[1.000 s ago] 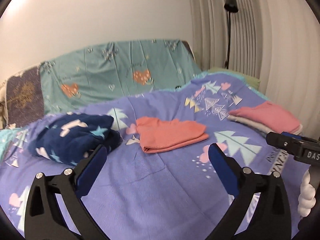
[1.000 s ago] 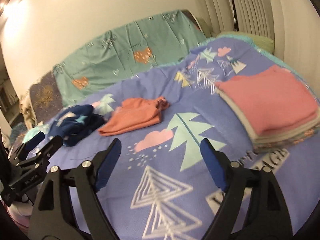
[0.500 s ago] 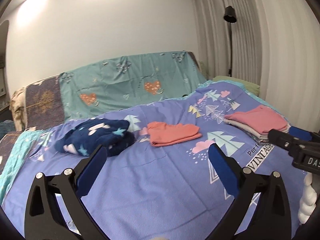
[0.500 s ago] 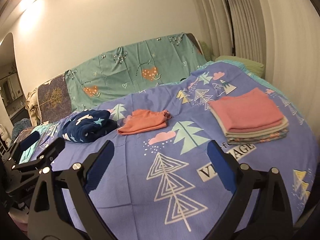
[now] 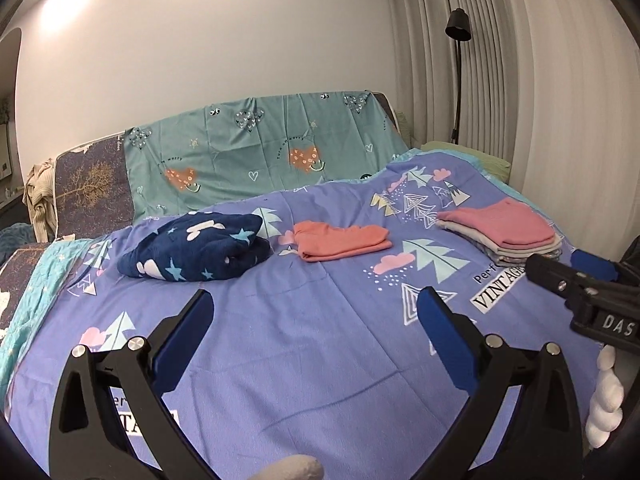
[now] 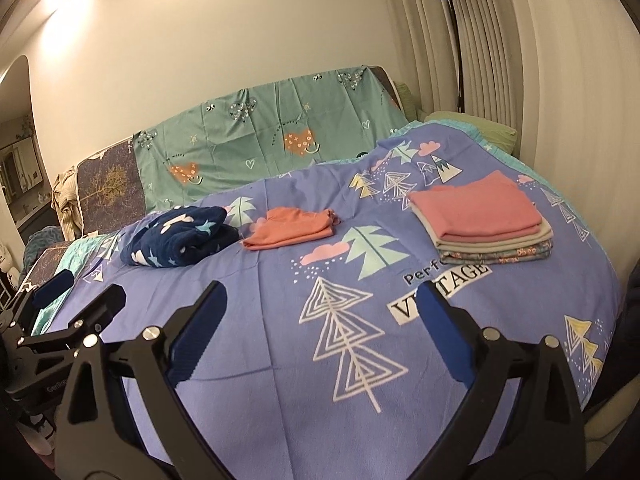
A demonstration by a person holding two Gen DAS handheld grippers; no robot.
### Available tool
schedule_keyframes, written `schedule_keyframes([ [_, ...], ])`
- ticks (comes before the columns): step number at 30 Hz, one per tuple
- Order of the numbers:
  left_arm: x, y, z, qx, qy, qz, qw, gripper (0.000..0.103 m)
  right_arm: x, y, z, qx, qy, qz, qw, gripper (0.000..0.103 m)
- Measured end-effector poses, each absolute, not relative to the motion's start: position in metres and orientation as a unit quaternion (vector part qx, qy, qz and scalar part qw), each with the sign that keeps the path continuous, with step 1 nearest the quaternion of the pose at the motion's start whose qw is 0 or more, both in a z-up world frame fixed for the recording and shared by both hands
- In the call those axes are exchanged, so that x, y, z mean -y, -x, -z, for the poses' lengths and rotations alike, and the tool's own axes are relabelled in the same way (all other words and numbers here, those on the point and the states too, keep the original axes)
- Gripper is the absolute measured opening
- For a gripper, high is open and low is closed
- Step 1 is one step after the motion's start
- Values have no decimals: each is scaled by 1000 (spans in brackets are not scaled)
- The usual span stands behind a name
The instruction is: Fold small clothes
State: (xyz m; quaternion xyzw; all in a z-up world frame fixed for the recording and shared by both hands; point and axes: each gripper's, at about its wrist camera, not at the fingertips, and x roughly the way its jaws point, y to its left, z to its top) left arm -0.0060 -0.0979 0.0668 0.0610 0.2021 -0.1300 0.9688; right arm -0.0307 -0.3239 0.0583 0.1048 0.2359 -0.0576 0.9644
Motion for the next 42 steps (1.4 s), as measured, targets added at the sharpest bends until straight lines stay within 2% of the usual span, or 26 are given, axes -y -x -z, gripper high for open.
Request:
schedule_keyframes([
  [42, 109, 5, -36, -261, -71, 129, 954, 102, 317, 29, -30, -287, -94, 47, 952, 97],
])
